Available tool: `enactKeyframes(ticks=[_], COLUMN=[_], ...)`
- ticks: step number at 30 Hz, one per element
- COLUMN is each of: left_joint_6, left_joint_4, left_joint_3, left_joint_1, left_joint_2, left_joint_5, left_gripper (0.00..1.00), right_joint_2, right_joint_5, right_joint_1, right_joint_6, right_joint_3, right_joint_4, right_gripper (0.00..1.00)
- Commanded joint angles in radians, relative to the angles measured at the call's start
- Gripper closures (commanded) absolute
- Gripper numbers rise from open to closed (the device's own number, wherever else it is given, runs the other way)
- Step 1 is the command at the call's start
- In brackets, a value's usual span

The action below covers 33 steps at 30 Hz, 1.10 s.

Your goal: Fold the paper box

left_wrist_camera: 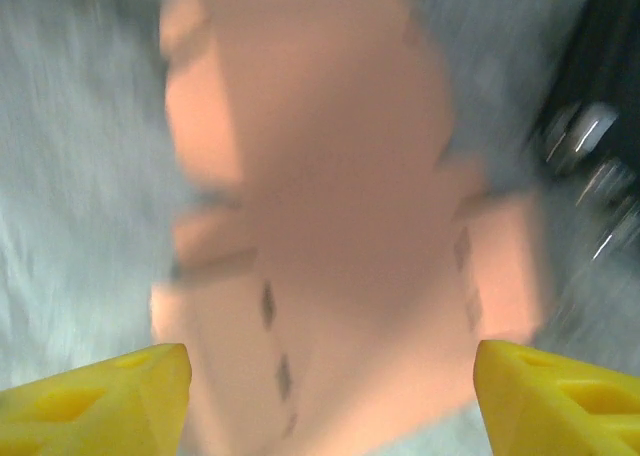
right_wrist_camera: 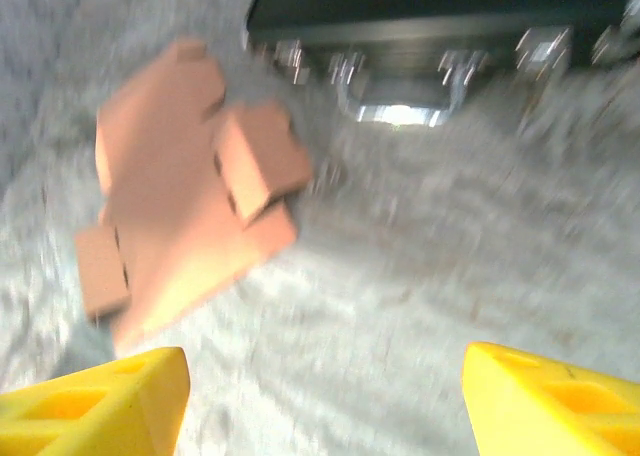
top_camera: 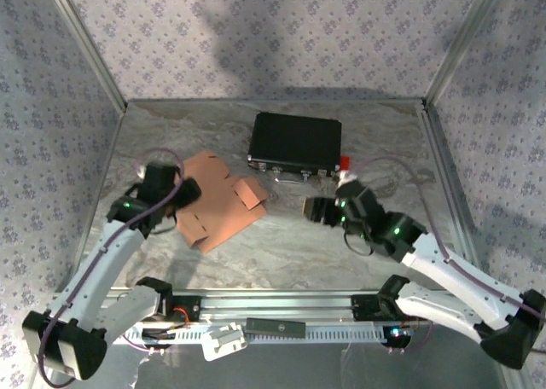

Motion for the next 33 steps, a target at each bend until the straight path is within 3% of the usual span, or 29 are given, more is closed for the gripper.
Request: enactKeyframes(ticks=[1,4,8,11,14,16,19,22,33], left_joint_6=[-0.261,-0.407,-0.354,-0.168,0.025,0.124,0.21,0.24,0.203], left_joint_4=[-0.139,-0.067,-0.137,-0.141,-0.052,0.001,0.068,0.124,0.219], left_joint_3=[-0.106,-0.214,-0.165,-0.077,-0.045,-0.014,0.026,0.036,-0.07], left_joint_1=[-0.105,-0.204,-0.192,-0.039,0.25,0.345,0.371,0.37,0.37], left_joint_2=[-0.135,-0.253,-0.248,-0.143,0.008,0.113,0.255,0.362,0.384], left_joint_5=[0.045,0.004,-0.109,-0.104,0.114,0.15,0.164,0.265,0.31], left_gripper=[0.31,0.35,0.35,0.36,0.34,0.35,0.37,0.46,0.47], right_joint_2=[0.008,0.066,0.144,0.184,0.199,0.199,0.202,0.209,0.343], right_joint_5=[0.149,0.129,0.082,0.082,0.075,0.07,0.059,0.046,-0.097], right_joint_1=[0.139,0.186,0.21,0.23,0.24,0.243,0.243,0.235,0.183], right_joint_6=[0.184,0.221,0.24,0.248,0.243,0.236,0.217,0.207,0.207], right_joint_3=[-0.055,-0.078,-0.084,-0.071,-0.069,-0.069,-0.064,-0.066,-0.066], right_joint_4=[0.067,0.155,0.251,0.266,0.285,0.283,0.272,0.267,0.415], right_gripper=[0.26,0.26,0.27,0.28,0.28,0.27,0.26,0.25,0.23])
